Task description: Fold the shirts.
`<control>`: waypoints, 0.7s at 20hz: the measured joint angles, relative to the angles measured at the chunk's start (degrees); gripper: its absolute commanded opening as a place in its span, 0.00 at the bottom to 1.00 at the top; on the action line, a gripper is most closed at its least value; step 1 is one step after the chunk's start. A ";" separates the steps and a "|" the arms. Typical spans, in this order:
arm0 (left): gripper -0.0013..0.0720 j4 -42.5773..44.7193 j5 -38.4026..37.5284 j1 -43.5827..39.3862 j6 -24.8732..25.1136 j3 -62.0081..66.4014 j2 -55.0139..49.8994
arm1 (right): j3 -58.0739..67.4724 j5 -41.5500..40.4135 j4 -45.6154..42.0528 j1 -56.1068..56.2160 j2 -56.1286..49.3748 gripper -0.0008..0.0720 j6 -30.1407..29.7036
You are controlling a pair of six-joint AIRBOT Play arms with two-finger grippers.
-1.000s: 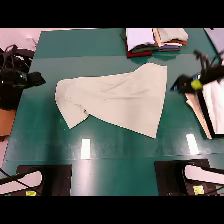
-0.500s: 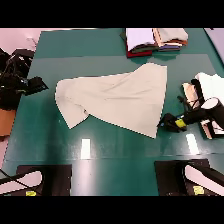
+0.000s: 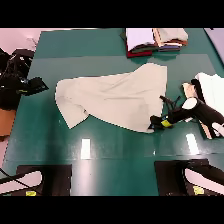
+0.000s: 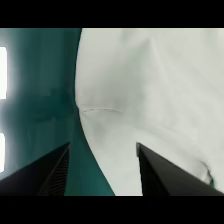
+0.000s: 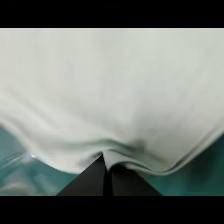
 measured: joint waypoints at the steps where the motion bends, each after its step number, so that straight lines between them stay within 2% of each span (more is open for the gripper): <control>1: 0.69 0.13 0.22 0.00 0.00 -0.02 -0.76 | 1.81 0.59 -0.44 0.59 0.70 0.04 0.17; 6: 0.69 -1.14 0.90 0.00 -0.02 -0.07 -7.30 | 7.21 3.63 -2.27 1.64 2.99 0.04 1.09; 14: 0.68 -5.62 1.11 -0.31 0.52 0.00 -14.64 | 8.72 4.11 -2.69 1.84 3.61 0.04 1.46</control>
